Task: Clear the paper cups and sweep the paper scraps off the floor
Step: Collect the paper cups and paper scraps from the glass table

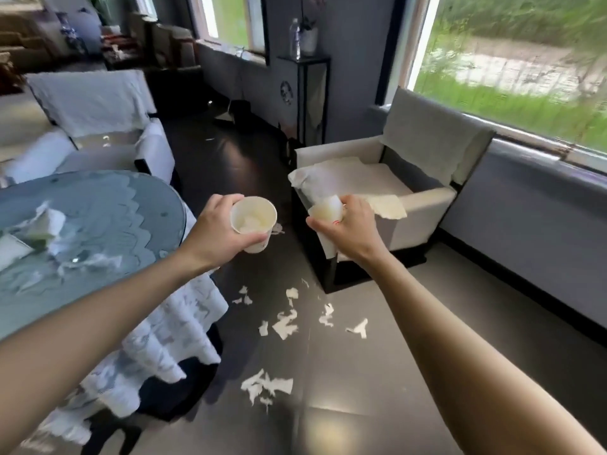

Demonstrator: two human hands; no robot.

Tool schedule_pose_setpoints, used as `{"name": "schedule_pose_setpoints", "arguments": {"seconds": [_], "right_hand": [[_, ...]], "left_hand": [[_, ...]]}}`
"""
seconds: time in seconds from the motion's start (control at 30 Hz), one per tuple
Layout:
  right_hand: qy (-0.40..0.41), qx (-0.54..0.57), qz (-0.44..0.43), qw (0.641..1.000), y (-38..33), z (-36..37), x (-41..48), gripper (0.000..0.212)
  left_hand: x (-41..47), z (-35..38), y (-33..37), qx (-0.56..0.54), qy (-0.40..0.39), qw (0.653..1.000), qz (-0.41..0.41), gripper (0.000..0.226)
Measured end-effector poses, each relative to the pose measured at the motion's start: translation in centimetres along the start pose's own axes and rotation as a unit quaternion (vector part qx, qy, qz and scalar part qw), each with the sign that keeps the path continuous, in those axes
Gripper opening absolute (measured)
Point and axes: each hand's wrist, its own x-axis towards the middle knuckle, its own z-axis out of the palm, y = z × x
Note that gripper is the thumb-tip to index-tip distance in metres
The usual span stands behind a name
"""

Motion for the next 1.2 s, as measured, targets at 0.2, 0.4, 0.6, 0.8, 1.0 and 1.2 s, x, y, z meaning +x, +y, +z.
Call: {"name": "schedule_pose_setpoints", "arguments": {"seconds": [0.2, 0.4, 0.6, 0.8, 1.0, 1.2], "right_hand": [[-0.07, -0.016, -0.021, 0.997, 2.5, 4.2, 20.2, 0.067], [-0.097, 0.024, -0.037, 0.994, 4.0, 14.9, 39.4, 0.066], [-0.144, 0.051, -0.037, 0.988, 2.6, 22.7, 58.7, 0.066], [-0.174, 0.062, -0.032, 0.982, 2.5, 31.0, 76.4, 0.063], [-0.182, 0.072, -0.022, 0.98, 3.7, 42.2, 98.0, 0.063], [-0.162, 0.07, -0.031, 0.984, 1.4, 47.8, 116.6, 0.072]], "left_hand": [[17.0, 2.6, -3.1, 0.007, 0.014, 0.998, -0.065, 0.075], [35.0, 4.5, -10.8, 0.016, 0.028, 0.995, -0.093, 0.079], [53.8, 3.7, -18.2, 0.016, 0.058, 0.99, -0.13, 0.081], [70.4, 3.4, -26.2, 0.003, 0.071, 0.984, -0.164, 0.077], [91.9, 4.6, -36.3, 0.002, 0.068, 0.982, -0.175, 0.07], [110.5, 2.8, -41.8, 0.009, 0.063, 0.984, -0.166, 0.074]]}}
